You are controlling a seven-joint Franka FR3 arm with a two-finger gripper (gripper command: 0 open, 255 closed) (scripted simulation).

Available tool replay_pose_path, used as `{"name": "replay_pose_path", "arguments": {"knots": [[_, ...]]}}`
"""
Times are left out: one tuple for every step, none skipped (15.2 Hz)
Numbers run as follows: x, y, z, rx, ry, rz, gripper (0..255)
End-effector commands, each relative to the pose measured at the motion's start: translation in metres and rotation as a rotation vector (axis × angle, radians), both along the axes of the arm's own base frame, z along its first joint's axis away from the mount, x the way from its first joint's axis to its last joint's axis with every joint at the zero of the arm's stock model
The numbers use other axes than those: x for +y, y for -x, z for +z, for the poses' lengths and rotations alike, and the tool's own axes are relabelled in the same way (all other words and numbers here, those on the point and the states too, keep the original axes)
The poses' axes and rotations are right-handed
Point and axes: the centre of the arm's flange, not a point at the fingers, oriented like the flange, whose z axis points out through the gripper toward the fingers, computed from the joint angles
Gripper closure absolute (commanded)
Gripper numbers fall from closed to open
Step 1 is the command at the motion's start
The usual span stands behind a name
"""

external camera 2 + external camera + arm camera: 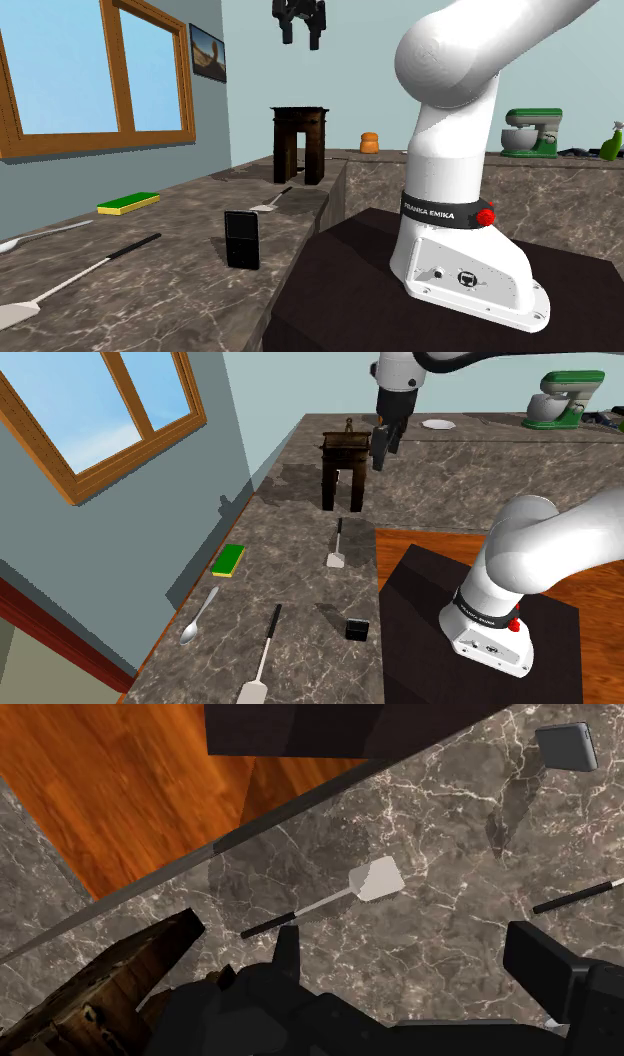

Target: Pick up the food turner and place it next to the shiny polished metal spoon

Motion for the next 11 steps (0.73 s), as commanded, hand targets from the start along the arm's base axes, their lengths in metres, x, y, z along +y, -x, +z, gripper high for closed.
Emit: {"name": "replay_pose_path", "arguments": {"knots": [[0.000,0.000,0.000,0.000,0.000,0.000,0],[0.001,-0.006,-0.012,-0.002,-0.002,-0.038,0],[0.001,-0.013,-0.023,-0.003,-0.005,-0.076,0],[0.001,-0.019,-0.035,-0.005,-0.007,-0.114,0],[0.001,-0.026,-0.047,-0.006,-0.010,-0.152,0],[0.001,-0.032,-0.058,-0.008,-0.012,-0.190,0],[0.000,-0.039,-0.070,-0.009,-0.015,-0.228,0],[0.000,-0.045,-0.081,-0.011,-0.017,-0.266,0],[-0.001,-0.051,-0.093,-0.012,-0.020,-0.304,0],[-0.002,-0.058,-0.105,-0.014,-0.022,-0.342,0],[-0.004,-0.064,-0.116,-0.015,-0.024,-0.380,0]]}}
